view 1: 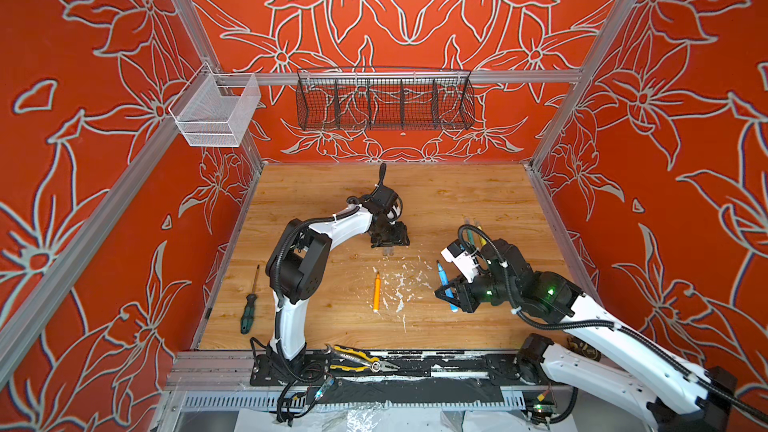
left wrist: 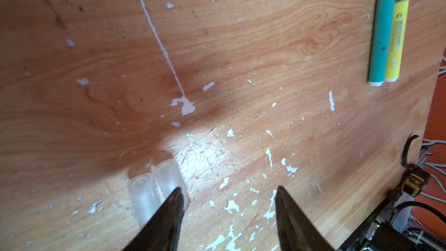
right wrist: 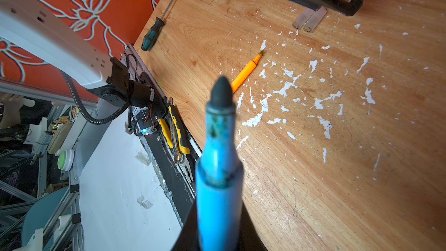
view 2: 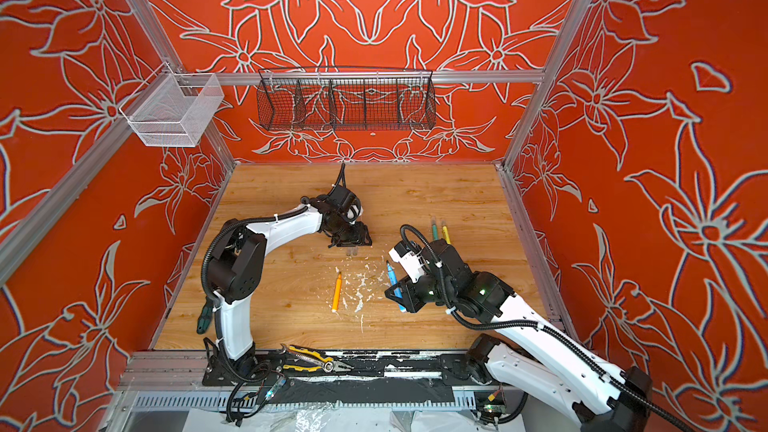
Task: Insert the pens into the pen caps
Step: 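Lower the left gripper over a clear cap and close on it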
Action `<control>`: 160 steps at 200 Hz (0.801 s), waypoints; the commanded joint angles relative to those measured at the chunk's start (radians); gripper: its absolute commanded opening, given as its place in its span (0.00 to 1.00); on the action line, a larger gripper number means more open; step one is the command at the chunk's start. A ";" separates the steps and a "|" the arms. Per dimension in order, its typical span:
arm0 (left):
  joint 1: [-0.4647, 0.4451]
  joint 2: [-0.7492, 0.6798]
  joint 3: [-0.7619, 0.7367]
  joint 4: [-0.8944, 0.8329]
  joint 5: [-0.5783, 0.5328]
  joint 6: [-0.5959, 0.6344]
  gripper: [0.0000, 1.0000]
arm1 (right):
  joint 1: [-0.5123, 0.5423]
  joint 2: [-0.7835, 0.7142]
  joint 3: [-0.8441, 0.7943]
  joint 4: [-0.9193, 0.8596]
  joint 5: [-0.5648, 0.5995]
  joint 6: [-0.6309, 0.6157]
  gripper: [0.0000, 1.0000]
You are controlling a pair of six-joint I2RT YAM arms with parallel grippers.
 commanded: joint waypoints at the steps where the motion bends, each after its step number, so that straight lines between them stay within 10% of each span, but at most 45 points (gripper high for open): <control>1: -0.005 0.027 0.031 -0.061 -0.026 -0.006 0.59 | -0.005 -0.016 -0.011 0.004 0.013 -0.009 0.00; 160: -0.020 0.097 0.099 -0.160 -0.115 0.007 0.54 | -0.006 -0.029 -0.042 0.049 -0.007 0.011 0.00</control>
